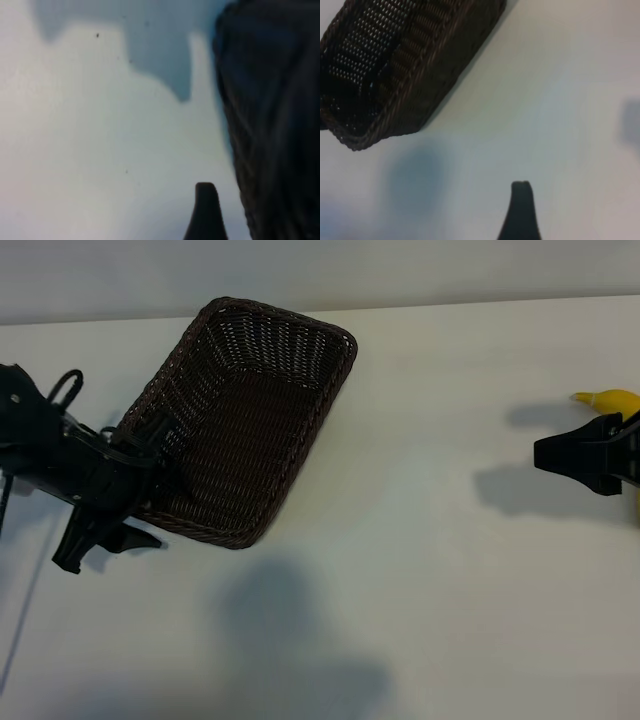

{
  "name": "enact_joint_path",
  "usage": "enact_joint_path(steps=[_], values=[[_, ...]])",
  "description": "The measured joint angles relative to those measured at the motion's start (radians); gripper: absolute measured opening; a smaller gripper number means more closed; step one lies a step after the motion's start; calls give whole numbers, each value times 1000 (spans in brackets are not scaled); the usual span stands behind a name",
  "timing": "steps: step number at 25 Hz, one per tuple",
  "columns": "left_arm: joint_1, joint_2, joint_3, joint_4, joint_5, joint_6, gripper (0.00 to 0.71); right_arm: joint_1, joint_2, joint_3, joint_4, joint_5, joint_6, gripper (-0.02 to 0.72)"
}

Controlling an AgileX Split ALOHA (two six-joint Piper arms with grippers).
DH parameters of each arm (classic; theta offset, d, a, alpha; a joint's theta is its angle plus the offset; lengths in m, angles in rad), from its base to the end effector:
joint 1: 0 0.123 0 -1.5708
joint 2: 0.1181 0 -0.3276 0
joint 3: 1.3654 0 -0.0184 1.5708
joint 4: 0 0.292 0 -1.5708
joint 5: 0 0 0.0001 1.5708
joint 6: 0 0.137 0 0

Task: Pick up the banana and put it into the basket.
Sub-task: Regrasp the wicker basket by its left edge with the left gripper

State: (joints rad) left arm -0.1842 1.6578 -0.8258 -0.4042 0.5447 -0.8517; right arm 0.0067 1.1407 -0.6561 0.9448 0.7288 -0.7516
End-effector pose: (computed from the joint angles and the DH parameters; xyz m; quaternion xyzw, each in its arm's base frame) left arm 0.3249 -0.0890 0.1319 -0.4646 0.8655 -0.1784 0.0565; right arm 0.2488 0.0757 0.2499 -0.0760 0.9047 0.2736 0.3177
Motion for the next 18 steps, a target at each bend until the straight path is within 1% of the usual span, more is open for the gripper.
enact_joint_path(steps=[5,7,10,13,15,16,18], values=[[0,52,0,0,-42,-1,571,0,6,0,0,1,0,583],[0,57,0,1,-46,-1,549,0,6,0,0,1,0,583],[0,59,0,1,-47,-1,451,0,6,0,-1,2,0,583],[0,59,0,4,-39,-1,283,0,6,0,-2,2,0,583],[0,59,1,-4,-52,-13,185,0,6,0,-2,2,0,583],[0,59,1,-6,-64,-12,163,0,6,0,-3,2,0,583],[0,59,1,-8,-59,-7,163,0,6,0,-3,2,0,583]])
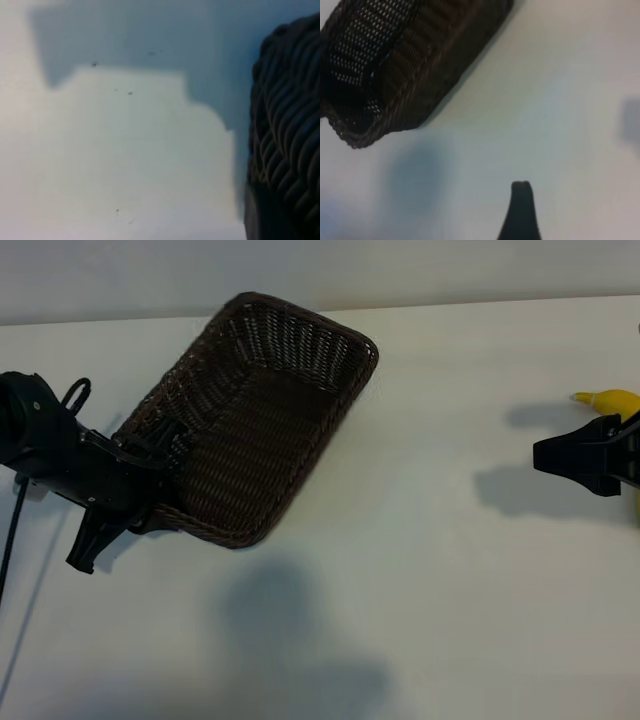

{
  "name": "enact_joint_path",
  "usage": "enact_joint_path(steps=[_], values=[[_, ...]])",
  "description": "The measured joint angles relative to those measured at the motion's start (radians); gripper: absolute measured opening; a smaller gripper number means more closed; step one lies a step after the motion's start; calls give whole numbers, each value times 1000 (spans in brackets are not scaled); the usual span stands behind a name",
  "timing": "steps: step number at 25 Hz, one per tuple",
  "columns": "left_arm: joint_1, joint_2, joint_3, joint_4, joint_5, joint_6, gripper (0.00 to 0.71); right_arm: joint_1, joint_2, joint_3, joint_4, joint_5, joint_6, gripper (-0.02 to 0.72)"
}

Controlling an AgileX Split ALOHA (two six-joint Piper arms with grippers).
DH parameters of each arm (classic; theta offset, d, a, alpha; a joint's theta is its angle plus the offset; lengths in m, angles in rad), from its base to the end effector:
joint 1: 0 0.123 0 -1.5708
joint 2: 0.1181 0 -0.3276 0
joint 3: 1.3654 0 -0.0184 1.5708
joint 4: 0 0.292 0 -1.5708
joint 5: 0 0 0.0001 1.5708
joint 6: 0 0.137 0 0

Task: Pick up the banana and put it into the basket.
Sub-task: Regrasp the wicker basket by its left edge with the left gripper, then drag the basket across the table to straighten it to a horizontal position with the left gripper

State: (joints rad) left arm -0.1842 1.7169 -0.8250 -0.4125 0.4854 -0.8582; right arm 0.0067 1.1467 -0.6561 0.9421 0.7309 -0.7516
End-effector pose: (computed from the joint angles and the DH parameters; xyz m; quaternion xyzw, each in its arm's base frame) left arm 0.3325 -0.0881 0.1136 -0.4771 0.8598 -0.1722 0.0591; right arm 0.2492 0.0757 0.2482 -0.0765 0.9060 0.2734 0.3140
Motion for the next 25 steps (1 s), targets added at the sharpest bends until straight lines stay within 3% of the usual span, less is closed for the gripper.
enact_joint_path(steps=[15,25], values=[[0,-52,-1,2,27,7,163,0,0,0,-1,1,0,583],[0,-124,-1,-75,38,183,163,0,0,0,-1,1,0,583]])
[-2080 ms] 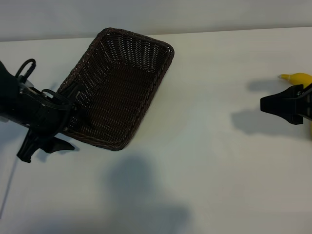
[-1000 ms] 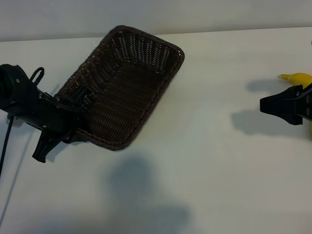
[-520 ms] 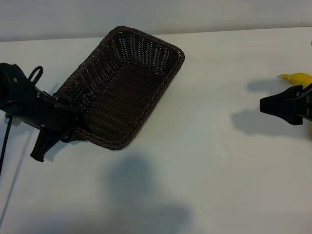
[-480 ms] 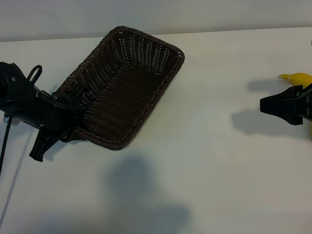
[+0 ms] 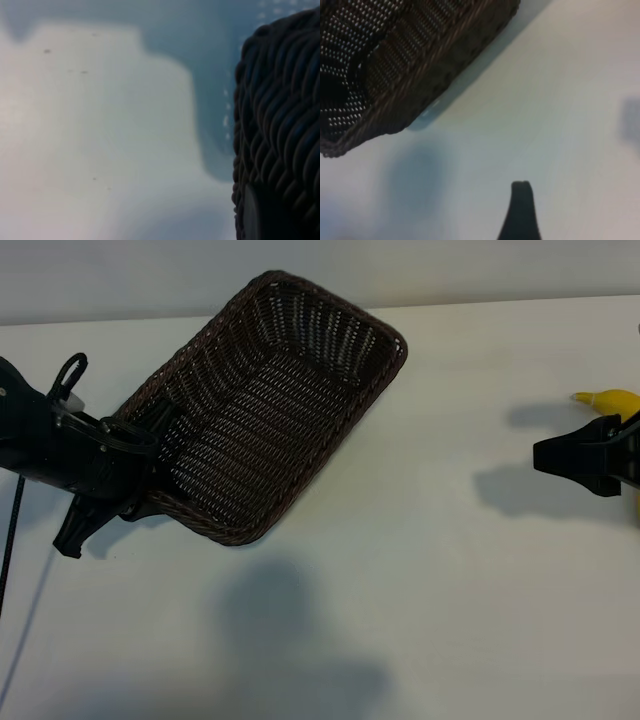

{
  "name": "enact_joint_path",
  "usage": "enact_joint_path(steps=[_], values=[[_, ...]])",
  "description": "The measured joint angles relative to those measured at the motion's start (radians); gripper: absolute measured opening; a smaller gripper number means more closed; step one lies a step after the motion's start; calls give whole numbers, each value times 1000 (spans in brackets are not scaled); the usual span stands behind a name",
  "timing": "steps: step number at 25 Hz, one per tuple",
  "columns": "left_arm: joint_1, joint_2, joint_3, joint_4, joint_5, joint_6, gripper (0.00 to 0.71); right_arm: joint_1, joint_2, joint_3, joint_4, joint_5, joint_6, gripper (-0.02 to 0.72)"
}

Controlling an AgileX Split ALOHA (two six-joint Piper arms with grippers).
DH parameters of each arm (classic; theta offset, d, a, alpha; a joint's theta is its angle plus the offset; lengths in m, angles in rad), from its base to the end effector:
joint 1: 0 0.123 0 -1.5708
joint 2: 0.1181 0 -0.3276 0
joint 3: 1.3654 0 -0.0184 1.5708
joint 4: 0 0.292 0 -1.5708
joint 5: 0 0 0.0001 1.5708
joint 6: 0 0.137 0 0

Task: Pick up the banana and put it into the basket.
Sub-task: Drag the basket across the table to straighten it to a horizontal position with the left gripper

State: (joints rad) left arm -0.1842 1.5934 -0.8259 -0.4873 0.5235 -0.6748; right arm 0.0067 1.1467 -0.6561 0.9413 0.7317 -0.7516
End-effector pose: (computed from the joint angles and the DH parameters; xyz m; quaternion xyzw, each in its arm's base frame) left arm 0.3270 -0.0936 0.1563 -0.4096 0.8811 -0.2162 0.0958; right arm 0.2491 0.0757 0.2481 -0.0769 0.9061 0.2734 0.3137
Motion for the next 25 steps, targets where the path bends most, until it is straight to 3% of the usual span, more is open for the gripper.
enact_joint_path(steps=[8,15,25], values=[[11,-6,-39,-2,59,147,163,0,0,0,0,0,0,583],[84,7,-233,8,256,409,163,0,0,0,0,0,0,583],[89,214,-554,90,613,630,163,0,0,0,0,1,0,583]])
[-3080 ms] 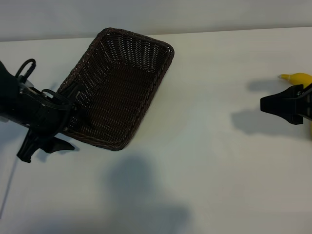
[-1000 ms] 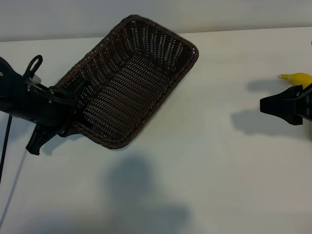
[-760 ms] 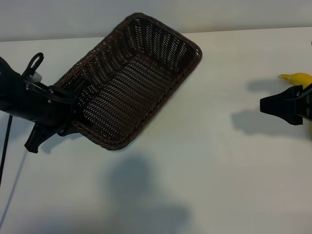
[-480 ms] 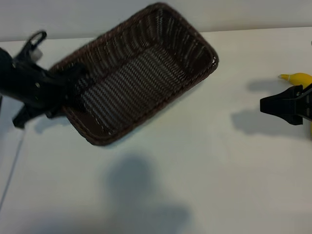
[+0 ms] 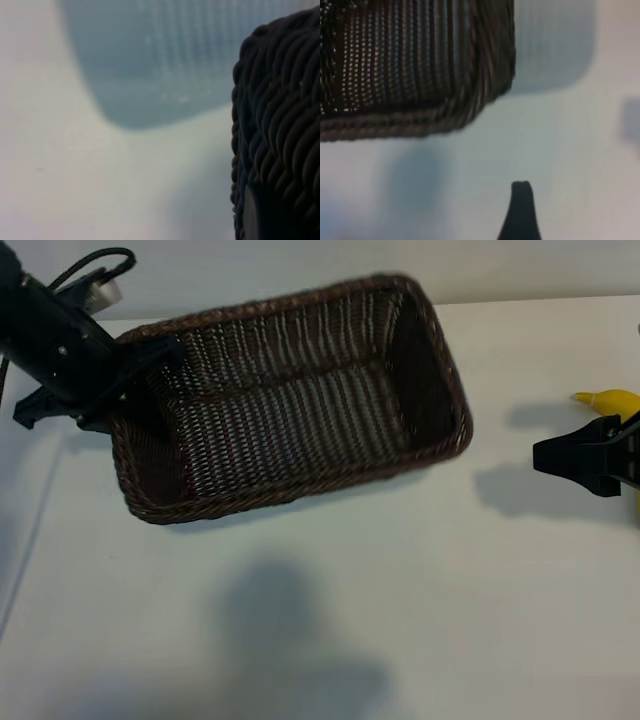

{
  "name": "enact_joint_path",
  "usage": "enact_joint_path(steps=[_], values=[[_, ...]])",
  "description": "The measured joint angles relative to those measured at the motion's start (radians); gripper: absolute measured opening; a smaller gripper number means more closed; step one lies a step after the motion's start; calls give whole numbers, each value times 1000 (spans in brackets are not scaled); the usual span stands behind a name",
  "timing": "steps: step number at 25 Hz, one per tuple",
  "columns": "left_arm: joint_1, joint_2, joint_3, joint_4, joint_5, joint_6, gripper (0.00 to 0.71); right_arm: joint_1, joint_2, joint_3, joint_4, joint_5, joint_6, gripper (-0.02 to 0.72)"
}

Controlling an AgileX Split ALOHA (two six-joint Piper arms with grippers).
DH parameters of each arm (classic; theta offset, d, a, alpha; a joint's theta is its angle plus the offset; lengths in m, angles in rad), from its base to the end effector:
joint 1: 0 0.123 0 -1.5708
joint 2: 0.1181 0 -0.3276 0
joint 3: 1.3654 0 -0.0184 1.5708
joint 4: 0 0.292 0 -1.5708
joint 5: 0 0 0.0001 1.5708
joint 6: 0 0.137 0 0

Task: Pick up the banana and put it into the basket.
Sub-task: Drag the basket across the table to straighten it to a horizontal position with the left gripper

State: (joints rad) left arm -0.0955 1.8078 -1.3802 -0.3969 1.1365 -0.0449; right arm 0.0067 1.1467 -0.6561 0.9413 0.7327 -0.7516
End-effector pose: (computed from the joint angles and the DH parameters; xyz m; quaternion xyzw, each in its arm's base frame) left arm 0.4048 -0.0871 0.2228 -0.0497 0.9809 -0.1853 0.0331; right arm 0.2490 0.0758 0.2481 -0.0771 0.9061 0.2736 0.3133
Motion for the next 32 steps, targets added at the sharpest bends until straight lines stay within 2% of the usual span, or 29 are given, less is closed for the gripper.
enact_joint_path(steps=[2,9,18,27,32], values=[[-4,48,-49,23,39,45,163,0,0,0,0,0,0,583],[-50,165,-152,40,39,127,162,0,0,0,-2,1,0,583],[-142,261,-172,29,21,124,161,0,0,0,-3,1,0,583],[-148,320,-173,13,-82,90,161,0,0,0,-4,1,0,583],[-152,335,-173,4,-89,91,161,0,0,0,-4,1,0,583]])
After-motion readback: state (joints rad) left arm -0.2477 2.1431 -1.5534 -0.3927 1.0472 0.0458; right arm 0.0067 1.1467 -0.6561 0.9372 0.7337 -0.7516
